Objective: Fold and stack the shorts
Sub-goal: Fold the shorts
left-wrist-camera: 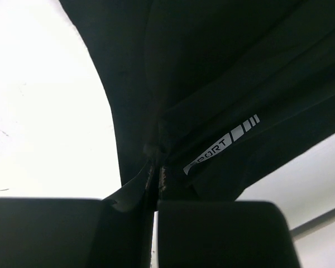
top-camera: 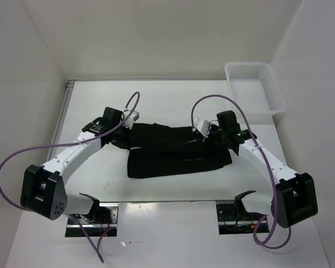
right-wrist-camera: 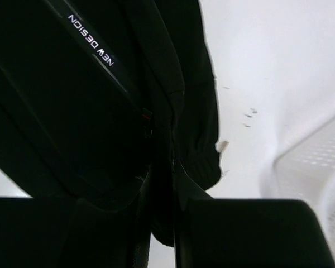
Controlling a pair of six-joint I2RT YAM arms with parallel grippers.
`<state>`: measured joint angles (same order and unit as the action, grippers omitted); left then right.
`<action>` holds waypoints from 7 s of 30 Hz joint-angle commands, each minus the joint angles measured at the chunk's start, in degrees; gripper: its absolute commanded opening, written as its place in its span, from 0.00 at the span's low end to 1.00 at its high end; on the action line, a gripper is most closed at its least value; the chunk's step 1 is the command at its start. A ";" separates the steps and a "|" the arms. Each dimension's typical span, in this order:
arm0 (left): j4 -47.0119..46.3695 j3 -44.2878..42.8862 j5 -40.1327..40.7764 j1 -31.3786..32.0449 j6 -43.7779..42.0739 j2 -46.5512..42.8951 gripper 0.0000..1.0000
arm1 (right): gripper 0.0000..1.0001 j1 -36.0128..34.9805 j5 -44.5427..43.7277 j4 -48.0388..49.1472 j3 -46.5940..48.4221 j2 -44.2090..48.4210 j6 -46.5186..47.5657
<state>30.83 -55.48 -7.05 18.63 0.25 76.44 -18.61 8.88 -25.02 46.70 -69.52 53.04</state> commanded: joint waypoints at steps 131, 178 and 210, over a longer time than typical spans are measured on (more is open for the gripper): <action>0.99 -2.35 -0.25 17.67 -0.25 15.93 0.65 | 0.63 14.83 6.14 -15.77 10.26 -20.75 -28.07; -1.39 -7.01 2.65 17.67 -0.25 20.76 0.70 | 0.85 23.36 3.16 -11.72 11.23 -23.99 -32.65; -8.41 -3.67 19.00 18.72 -0.25 18.39 0.72 | 0.00 17.73 7.90 -18.40 23.09 -19.52 -35.37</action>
<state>24.53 -60.51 8.40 37.06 0.21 99.04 -0.69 16.71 -42.24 66.00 -94.08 19.77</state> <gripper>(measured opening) 0.714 0.151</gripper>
